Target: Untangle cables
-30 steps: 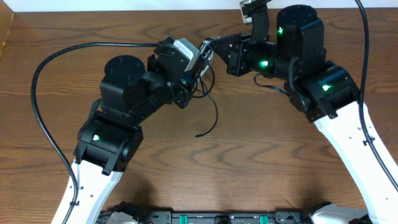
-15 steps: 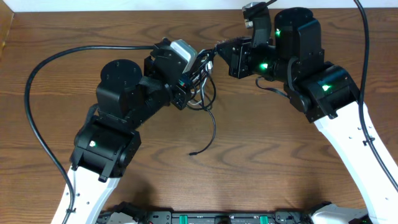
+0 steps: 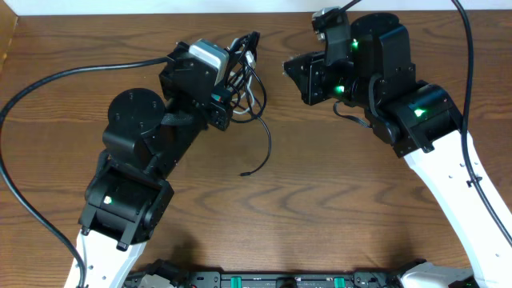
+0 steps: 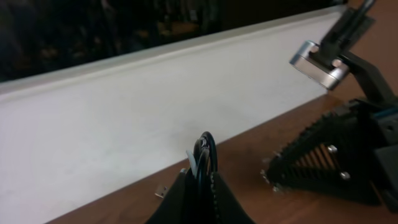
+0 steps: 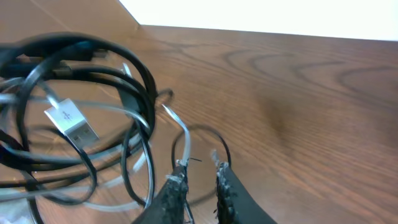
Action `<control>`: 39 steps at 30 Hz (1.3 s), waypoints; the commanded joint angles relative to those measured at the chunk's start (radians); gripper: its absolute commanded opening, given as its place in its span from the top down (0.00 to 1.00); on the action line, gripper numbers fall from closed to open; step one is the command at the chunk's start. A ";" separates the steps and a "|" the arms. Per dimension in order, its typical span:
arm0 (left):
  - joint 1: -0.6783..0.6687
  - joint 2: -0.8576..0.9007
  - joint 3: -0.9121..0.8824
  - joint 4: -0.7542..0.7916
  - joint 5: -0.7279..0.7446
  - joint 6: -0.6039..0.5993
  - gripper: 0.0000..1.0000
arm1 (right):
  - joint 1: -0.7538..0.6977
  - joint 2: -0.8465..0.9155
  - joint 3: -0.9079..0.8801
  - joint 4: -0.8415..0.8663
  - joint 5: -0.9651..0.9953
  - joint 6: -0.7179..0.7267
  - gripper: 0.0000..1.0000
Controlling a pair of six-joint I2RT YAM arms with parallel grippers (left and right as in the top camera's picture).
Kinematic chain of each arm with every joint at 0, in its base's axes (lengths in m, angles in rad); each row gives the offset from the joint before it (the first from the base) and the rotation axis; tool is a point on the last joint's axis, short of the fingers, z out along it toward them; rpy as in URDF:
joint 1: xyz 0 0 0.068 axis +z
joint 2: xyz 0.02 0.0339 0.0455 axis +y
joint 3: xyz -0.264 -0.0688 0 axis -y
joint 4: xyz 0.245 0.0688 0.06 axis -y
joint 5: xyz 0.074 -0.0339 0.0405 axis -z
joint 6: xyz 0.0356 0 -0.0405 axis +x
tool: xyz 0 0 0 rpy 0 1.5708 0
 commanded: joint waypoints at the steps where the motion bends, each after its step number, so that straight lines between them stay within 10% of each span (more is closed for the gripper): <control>1: -0.002 0.035 0.024 -0.050 0.020 0.025 0.93 | 0.002 0.009 0.017 -0.006 0.034 -0.058 0.84; 9: -0.002 0.027 0.056 0.097 -0.061 0.029 0.93 | 0.001 0.014 0.017 -0.008 0.103 -0.084 0.84; 18: -0.003 0.108 0.089 -0.130 -0.021 0.009 0.93 | 0.001 0.045 0.017 0.001 0.107 -0.083 0.83; 25: -0.003 0.096 0.098 -0.032 0.105 -0.048 0.92 | 0.001 0.048 0.017 0.037 0.102 -0.256 0.36; 29: -0.003 0.077 0.103 -0.043 0.154 -0.076 0.92 | -0.004 0.055 0.017 0.044 0.101 -0.332 0.25; 35: -0.003 0.054 0.105 -0.045 0.198 -0.119 0.93 | -0.021 0.090 0.017 0.077 0.055 -0.358 0.37; 39: -0.003 0.040 0.105 -0.064 0.191 -0.117 0.93 | -0.038 0.119 0.017 0.101 -0.041 -0.368 0.69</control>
